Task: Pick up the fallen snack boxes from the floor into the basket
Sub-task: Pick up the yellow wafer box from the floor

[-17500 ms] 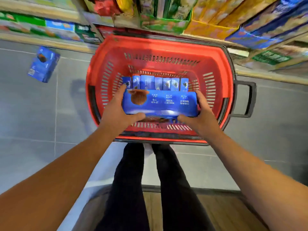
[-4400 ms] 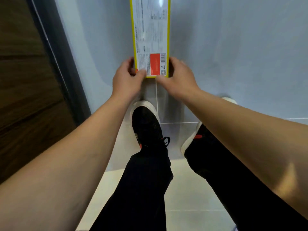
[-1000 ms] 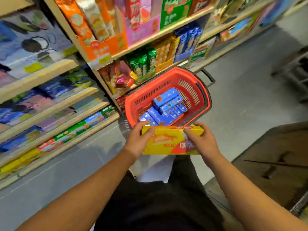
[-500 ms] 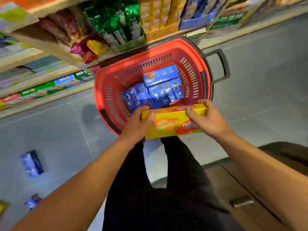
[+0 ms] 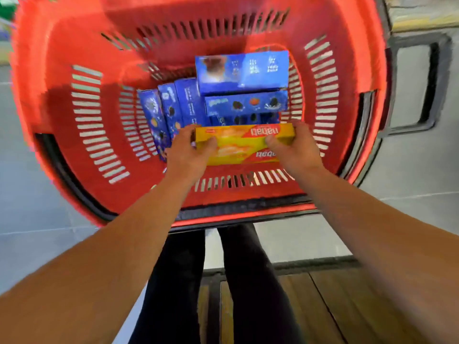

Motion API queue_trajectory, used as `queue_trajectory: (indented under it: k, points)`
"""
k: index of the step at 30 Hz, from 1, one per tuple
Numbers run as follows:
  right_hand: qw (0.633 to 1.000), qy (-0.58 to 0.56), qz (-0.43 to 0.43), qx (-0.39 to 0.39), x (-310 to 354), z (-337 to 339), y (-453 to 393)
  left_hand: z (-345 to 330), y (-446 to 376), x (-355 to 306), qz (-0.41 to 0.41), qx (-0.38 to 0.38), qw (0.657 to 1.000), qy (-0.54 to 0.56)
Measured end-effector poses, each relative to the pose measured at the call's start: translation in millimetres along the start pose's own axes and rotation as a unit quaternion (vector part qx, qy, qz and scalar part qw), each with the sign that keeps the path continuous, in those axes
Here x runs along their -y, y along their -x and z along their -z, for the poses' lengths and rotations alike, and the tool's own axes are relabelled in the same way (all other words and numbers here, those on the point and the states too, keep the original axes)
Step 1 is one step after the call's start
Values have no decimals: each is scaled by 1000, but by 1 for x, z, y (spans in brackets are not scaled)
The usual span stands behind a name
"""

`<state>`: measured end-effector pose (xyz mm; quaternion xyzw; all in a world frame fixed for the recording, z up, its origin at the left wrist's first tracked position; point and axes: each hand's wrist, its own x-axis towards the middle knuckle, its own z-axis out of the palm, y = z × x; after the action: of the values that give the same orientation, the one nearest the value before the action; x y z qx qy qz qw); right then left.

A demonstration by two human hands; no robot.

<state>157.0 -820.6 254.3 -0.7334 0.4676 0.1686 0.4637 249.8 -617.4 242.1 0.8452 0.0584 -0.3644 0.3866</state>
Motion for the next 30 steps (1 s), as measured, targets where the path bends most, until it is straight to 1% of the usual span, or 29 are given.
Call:
queue_trajectory:
  k: [3, 5, 8, 11, 13, 16, 20, 23, 25, 27, 30]
  points:
    - [999, 29, -12, -4, -29, -29, -36, -31, -39, 35, 15, -2, 1000, -27]
    - [999, 30, -12, -10, -40, -47, -62, -49, -69, 56, 22, -18, 999, -34]
    - [999, 17, 2, -32, -52, -68, -97, -71, -97, 67, 54, -52, 997, 16]
    - [996, -4, 2, -91, -61, -78, -112, -87, -105, 68, 65, -118, 988, 74]
    - [993, -16, 1, -117, -61, -79, -113, -90, -102, 64, 64, -135, 984, 101]
    - [991, -40, 15, -130, -59, -76, -109, -87, -105, 62, 70, -146, 980, 117]
    - [987, -8, 31, -160, -57, -68, -102, -88, -103, 62, 37, -127, 986, 102]
    - [988, 71, 37, -132, -52, -68, -108, -94, -105, 67, 3, -122, 990, 72]
    - [986, 116, 36, -116, -49, -68, -111, -94, -107, 69, -4, -113, 992, 53]
    - [982, 141, 44, -118, -47, -67, -108, -89, -108, 69, 2, -81, 996, 41]
    - [975, 184, 53, -109, -40, -61, -86, -68, -95, 66, 23, -10, 999, 24]
